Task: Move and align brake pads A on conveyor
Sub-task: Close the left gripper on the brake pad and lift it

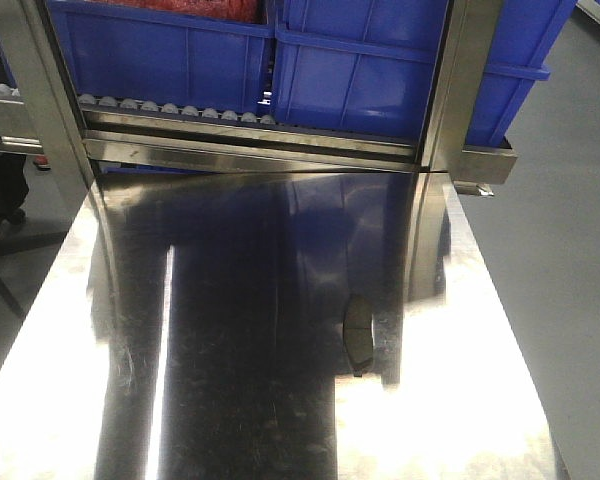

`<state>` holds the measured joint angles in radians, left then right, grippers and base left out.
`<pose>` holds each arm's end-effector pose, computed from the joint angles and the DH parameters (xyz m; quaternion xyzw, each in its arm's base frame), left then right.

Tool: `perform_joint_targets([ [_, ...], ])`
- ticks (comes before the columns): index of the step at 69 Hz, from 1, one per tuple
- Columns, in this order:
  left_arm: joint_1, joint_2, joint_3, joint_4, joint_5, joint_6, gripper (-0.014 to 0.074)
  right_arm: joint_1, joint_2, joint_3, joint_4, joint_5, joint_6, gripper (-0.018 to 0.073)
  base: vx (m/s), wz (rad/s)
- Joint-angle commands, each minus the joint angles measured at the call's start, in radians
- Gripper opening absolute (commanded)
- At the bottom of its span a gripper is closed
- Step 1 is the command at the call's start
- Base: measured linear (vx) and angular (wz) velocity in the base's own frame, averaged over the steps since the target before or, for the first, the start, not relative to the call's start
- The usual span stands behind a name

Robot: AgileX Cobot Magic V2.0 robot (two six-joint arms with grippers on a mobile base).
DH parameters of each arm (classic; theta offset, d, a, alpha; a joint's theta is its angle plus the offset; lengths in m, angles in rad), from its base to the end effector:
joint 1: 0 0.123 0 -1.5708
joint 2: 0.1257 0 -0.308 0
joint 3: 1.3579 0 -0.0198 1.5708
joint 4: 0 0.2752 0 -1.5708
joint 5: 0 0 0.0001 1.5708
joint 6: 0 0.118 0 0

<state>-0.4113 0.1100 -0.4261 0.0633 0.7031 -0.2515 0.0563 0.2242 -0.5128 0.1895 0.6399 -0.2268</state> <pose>0.0556 -0.0190 0.2863 0.0715 0.8012 -0.1639 0.5710 0.0719 0.0174 0.3183 -0.0859 0.7862 0.0391 0.6107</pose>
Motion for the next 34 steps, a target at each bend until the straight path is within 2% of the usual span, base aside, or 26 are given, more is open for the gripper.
perform_joint_targets([
  [1,-0.003,-0.04,-0.009,0.0,-0.096,0.0,-0.0006,-0.003,0.012,-0.026,0.002,-0.069,-0.006,0.0484,0.0,0.0],
  [34,-0.002,-0.068,-0.009,0.005,-0.095,0.0,-0.0006,-0.003,0.012,-0.026,0.002,-0.069,-0.006,0.0484,0.0,0.0],
])
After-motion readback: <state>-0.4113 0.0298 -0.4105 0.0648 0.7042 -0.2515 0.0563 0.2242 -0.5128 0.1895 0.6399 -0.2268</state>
